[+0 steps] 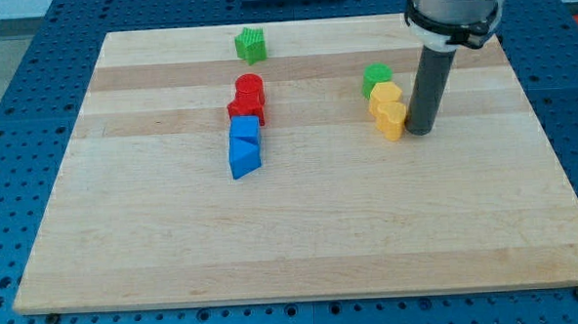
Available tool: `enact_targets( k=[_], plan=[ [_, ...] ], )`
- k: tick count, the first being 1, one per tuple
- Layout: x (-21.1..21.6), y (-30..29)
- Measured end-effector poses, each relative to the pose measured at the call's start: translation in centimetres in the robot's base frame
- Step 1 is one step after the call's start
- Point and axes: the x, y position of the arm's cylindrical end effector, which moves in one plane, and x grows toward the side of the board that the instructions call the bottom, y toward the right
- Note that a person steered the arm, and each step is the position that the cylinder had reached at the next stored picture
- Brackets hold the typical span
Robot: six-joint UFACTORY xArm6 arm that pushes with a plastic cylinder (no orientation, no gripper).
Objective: Slide your arm closer to the green star
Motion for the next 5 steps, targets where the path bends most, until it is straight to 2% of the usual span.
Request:
enact_targets(
  k=[3, 4, 5],
  plan=[
    [0.0, 0.3],
    [0.0, 3.1],
    [-2.2, 4.2]
  ],
)
